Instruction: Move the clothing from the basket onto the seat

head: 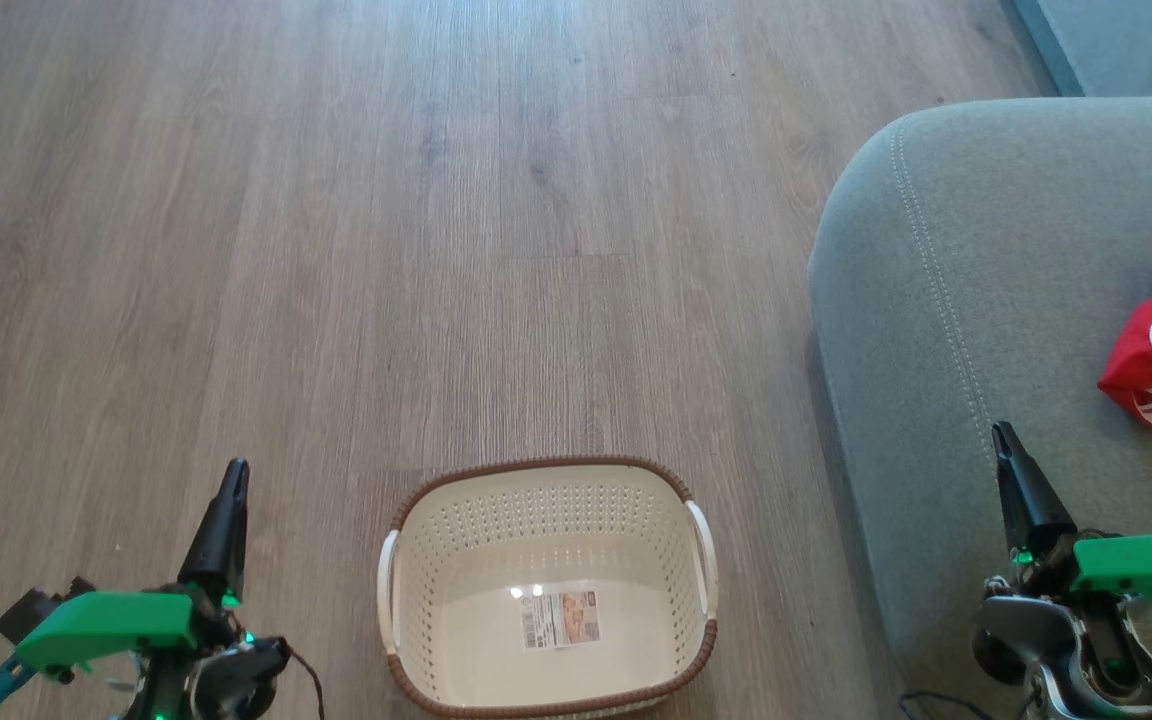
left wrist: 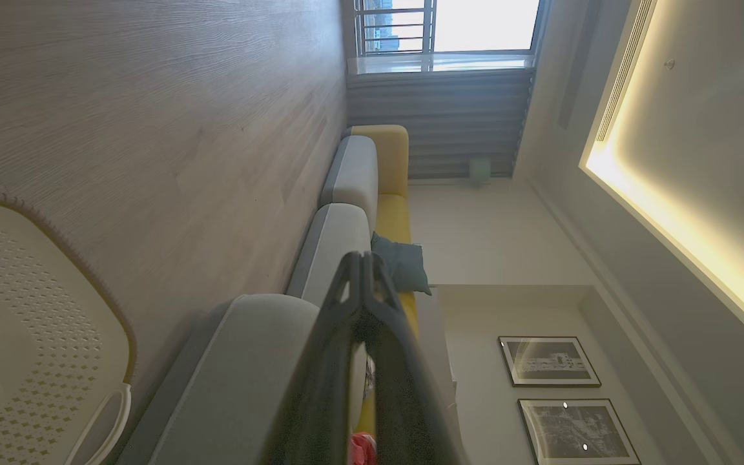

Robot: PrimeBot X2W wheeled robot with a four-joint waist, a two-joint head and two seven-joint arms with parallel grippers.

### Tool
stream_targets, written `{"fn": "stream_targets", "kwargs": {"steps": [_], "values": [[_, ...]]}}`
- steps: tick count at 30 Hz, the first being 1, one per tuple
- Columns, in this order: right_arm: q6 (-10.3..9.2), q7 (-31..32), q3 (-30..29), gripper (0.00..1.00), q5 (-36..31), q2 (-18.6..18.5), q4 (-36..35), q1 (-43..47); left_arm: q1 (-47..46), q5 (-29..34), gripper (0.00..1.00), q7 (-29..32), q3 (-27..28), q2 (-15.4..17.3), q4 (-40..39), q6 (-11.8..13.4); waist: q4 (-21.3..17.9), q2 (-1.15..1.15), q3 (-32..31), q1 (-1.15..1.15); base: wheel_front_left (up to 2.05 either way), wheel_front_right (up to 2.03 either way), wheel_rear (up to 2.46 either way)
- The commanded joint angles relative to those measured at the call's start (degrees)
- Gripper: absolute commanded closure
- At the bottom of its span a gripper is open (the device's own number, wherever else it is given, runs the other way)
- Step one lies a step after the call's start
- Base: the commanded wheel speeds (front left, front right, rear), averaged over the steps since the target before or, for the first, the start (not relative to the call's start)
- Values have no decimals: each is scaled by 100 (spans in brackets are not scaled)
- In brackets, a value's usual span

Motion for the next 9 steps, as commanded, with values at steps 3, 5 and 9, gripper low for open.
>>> {"fn": "stream_targets", "kwargs": {"steps": [3,5,9], "values": [[0,27,97,100,-27,16,-219,-222,-343,73,100,43,200,29,-164,-53,0,0,0,0,0,0,0],[0,28,95,100,-28,17,-219,-222,-343,75,100,45,203,27,-164,-53,0,0,0,0,0,0,0],[0,31,92,100,-31,19,-219,-223,-344,79,100,49,208,23,-164,-53,0,0,0,0,0,0,0]]}}
